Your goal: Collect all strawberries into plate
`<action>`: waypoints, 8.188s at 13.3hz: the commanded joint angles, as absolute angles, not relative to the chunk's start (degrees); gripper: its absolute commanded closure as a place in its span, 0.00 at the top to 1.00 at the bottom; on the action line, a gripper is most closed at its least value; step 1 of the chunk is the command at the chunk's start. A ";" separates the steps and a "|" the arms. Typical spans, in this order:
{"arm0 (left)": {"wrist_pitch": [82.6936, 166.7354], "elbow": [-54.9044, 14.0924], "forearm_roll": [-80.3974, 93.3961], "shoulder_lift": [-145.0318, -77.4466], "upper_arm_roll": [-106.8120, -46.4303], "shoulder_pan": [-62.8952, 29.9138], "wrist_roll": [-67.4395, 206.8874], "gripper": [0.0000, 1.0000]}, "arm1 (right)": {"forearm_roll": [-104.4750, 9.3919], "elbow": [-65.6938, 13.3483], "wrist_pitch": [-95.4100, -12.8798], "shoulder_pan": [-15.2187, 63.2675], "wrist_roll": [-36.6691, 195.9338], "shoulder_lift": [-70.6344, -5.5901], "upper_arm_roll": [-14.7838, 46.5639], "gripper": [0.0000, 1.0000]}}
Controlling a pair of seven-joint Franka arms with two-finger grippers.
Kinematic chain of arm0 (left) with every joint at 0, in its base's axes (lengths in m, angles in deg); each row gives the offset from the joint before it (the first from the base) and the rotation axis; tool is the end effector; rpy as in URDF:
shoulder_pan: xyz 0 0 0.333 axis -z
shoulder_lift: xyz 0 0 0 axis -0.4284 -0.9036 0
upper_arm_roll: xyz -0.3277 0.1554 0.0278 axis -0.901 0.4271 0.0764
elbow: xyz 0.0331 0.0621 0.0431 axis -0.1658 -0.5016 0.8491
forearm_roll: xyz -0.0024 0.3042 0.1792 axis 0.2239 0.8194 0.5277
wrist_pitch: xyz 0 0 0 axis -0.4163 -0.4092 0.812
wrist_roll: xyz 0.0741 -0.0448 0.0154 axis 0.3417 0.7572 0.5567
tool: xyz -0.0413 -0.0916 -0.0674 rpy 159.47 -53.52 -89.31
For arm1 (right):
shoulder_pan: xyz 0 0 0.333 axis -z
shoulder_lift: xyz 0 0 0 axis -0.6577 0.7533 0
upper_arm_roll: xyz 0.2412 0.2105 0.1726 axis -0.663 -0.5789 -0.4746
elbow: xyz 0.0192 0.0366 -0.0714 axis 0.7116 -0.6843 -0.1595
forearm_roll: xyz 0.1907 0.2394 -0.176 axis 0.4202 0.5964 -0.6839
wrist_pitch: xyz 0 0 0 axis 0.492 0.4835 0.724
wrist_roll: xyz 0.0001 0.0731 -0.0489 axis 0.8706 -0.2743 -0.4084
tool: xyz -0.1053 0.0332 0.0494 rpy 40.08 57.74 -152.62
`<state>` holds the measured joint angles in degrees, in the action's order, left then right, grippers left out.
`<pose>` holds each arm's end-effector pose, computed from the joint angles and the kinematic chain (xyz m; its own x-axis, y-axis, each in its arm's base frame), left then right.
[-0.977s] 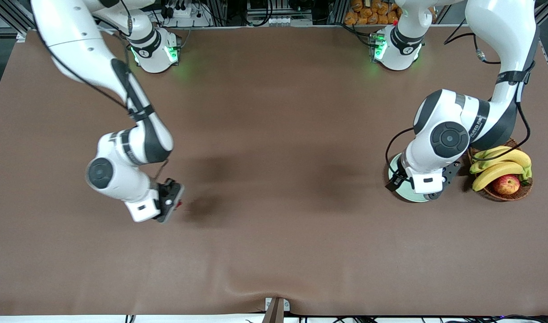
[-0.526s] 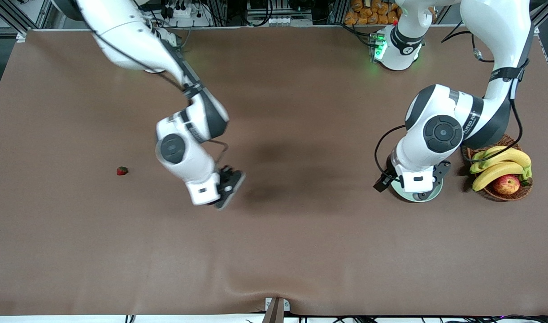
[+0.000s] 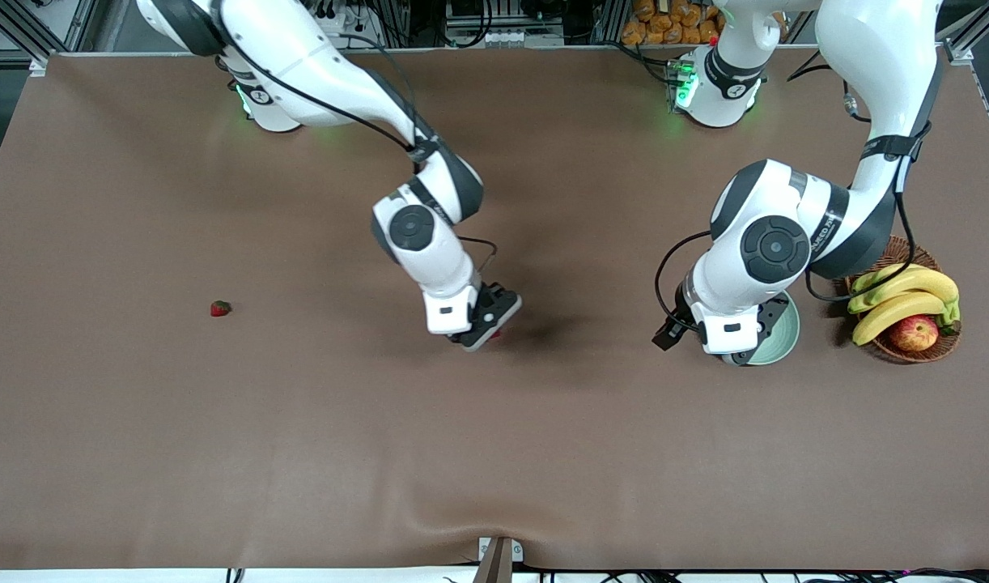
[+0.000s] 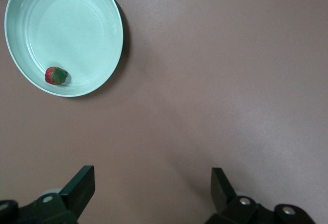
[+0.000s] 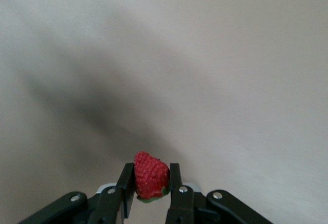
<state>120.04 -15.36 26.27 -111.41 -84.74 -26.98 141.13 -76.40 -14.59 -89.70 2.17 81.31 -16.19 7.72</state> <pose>0.6019 -0.2149 0.4139 0.6361 0.7702 -0.0459 0.7661 -0.6376 -0.0816 0.5652 0.4883 0.2703 0.7283 0.6075 0.3171 0.6627 -0.7421 -0.1004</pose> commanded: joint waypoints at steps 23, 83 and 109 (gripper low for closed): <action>130.32 -5.51 25.69 -127.53 -83.79 -14.74 165.64 1.00 | -76.21 -11.70 -75.07 9.29 67.82 -21.57 9.12 1.00; 116.03 -17.21 33.25 -114.36 -84.65 -34.86 117.59 1.00 | -80.70 -48.88 -76.60 49.48 77.76 -35.56 10.70 0.16; 114.86 -8.76 26.22 -118.31 -88.97 -30.20 129.19 1.00 | -63.12 -17.68 -81.43 -2.56 48.67 -16.58 10.27 0.92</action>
<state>115.22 -9.79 26.83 -117.66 -88.89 -30.67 128.60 -64.17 -19.92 -82.01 -2.35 49.71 -17.36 9.55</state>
